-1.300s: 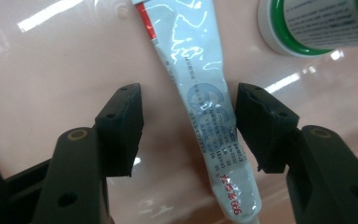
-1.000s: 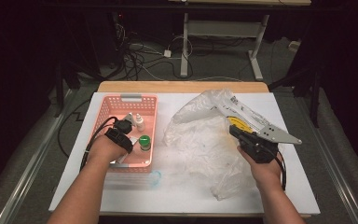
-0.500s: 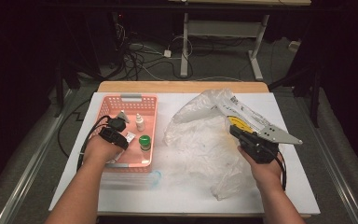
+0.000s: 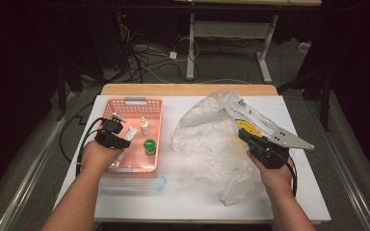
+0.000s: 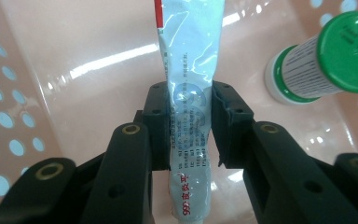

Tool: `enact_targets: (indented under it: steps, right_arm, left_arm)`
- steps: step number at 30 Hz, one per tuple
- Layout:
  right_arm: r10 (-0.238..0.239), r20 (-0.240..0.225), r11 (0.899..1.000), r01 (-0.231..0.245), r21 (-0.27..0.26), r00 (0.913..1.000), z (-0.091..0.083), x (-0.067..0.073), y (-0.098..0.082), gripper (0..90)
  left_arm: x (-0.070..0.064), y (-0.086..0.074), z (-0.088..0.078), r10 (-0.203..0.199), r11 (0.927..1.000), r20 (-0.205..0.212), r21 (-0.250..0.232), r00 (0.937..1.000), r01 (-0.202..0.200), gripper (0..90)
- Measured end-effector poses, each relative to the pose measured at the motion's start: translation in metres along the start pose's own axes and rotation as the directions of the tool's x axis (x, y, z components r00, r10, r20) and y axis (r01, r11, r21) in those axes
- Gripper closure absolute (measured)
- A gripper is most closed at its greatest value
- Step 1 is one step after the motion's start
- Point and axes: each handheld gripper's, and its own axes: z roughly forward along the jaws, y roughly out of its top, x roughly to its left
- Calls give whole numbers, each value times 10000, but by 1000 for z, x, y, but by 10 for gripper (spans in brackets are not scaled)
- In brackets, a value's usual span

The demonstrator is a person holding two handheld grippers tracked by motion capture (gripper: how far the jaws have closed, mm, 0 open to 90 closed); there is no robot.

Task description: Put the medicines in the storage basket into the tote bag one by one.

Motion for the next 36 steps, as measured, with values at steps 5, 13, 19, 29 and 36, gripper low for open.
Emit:
enact_targets:
  steps: [5, 13, 19, 29, 36]
  right_arm:
    - [-35, -65, 10000, 36, 39, 10000, 0, 0, 0, 900]
    - [-87, -190, 10000, 87, 19, 9998, -2, 0, 0, 900]
    - [-73, -190, 10000, 73, 33, 9998, -3, 0, -1, 900]
    - [-89, -211, 10000, 89, 12, 9997, -2, 0, -1, 900]
    - [-44, -214, 10000, 44, -6, 9998, -2, 0, -1, 900]
  left_arm:
    - [-4, -5, -8, 84, 9957, 91, -919, 9999, -75, 682]
    - [-9, -15, -16, 123, 9808, 451, -1951, 9989, -33, 682]
    - [-13, -23, -23, 395, 9612, 564, -2750, 9976, -226, 682]
    - [-28, -34, -40, 687, 9086, 819, -4166, 9943, -285, 683]
    - [-43, -36, -50, 1151, 8762, 856, -4781, 9897, -605, 683]
